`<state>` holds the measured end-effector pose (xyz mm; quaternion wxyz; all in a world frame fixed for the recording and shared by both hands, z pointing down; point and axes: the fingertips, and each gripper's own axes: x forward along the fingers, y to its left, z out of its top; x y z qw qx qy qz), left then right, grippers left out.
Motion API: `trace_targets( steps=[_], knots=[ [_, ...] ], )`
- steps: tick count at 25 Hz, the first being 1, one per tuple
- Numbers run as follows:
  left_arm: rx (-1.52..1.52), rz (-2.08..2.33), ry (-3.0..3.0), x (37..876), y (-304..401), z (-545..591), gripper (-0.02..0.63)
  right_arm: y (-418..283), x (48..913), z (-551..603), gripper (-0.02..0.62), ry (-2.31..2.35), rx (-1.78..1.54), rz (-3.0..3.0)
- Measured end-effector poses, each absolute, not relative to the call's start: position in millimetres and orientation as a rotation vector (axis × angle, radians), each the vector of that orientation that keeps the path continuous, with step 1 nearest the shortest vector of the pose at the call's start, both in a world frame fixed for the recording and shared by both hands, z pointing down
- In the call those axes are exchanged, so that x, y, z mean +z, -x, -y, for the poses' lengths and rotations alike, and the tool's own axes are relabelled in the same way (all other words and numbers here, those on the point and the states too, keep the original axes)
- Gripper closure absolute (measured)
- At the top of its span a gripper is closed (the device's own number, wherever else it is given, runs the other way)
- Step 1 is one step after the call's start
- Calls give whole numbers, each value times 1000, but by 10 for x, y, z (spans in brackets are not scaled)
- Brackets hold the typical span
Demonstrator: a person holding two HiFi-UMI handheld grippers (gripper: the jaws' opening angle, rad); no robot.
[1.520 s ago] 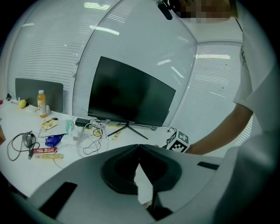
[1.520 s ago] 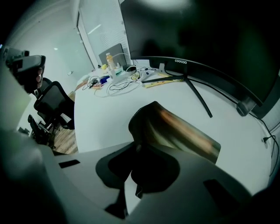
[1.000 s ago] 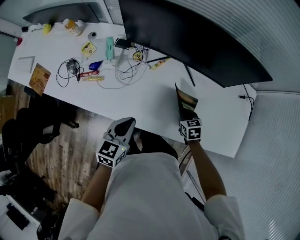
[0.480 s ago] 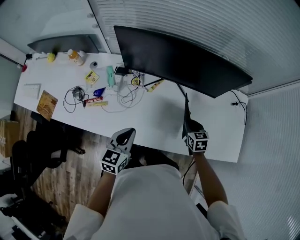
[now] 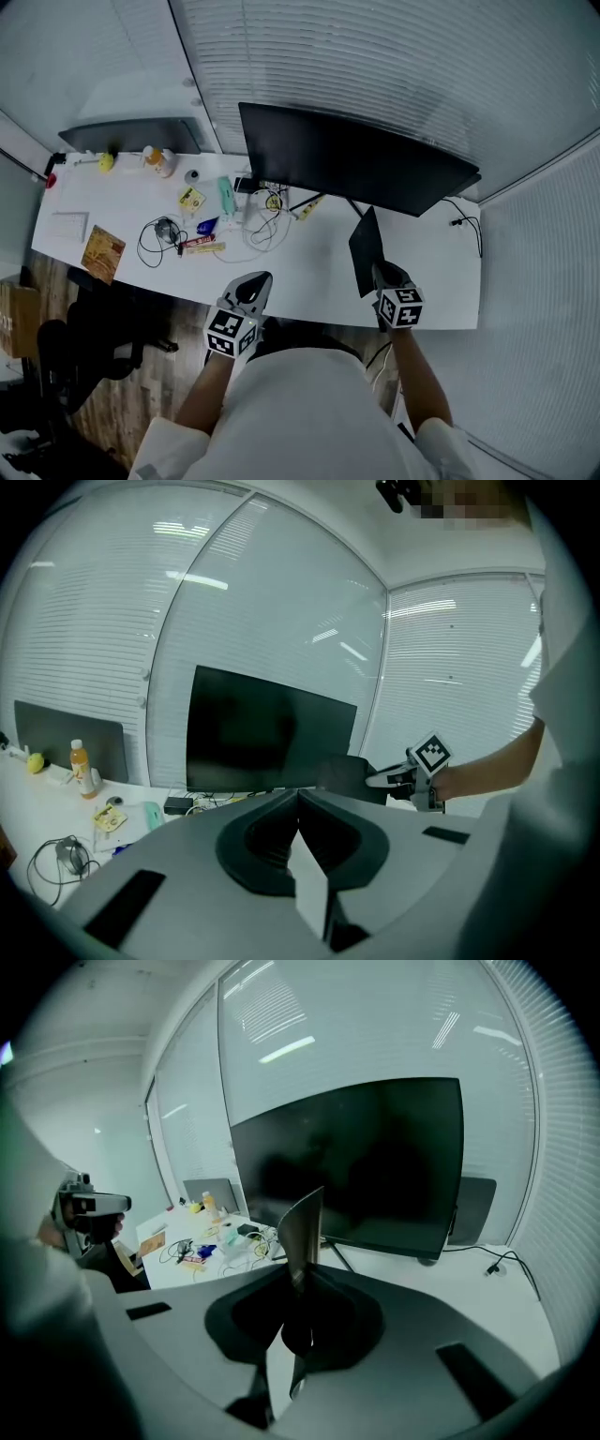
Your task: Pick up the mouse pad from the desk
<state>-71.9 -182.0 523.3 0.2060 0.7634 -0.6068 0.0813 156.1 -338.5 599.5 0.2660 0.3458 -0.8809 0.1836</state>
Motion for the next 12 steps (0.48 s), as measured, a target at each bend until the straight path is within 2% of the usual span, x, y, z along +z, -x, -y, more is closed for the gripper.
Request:
trace_targets(
  steps=[12],
  knots=[
    [147,1722,-2193,4796,944,1833,591,-1388,4935,3178,545,-1003,434,2543]
  ],
)
